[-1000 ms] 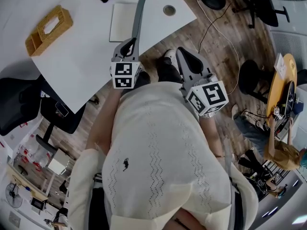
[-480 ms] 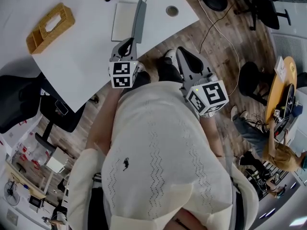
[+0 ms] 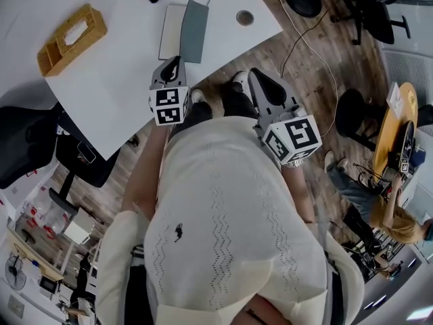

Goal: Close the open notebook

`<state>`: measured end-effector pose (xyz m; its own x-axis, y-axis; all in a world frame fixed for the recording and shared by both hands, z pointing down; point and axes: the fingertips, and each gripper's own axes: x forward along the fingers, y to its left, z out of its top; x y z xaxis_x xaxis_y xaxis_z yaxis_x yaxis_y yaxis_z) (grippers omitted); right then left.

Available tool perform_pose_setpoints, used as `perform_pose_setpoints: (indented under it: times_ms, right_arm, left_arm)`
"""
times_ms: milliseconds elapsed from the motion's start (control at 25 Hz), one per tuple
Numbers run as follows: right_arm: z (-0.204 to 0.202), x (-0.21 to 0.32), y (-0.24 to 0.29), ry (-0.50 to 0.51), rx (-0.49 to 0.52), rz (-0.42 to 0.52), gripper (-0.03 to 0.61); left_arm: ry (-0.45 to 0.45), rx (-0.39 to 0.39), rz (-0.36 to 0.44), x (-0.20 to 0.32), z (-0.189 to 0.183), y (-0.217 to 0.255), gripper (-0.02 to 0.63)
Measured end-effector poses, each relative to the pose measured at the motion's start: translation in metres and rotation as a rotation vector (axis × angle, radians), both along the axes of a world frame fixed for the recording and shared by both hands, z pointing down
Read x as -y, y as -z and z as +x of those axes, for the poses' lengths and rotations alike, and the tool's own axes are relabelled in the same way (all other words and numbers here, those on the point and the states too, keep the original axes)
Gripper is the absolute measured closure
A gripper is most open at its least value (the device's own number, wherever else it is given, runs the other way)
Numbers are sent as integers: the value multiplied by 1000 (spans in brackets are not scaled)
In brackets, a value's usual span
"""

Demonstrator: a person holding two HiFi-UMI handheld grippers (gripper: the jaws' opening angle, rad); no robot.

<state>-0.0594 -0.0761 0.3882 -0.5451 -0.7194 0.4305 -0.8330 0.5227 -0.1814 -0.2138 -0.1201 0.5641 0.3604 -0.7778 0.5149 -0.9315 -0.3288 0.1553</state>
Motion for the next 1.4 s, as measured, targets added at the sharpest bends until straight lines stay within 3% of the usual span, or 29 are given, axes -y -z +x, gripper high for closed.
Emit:
perform_pose_setpoints:
  times_ms: [360,1400]
  right_arm:
    - [2,4,-1,1,-2,-2,577]
    - [-2,18,-7,-29,-16,-19,577]
  left_arm:
    - [31,12,-28,2,-9,-11,597]
    - [129,140,-176,10,-61,-68,594]
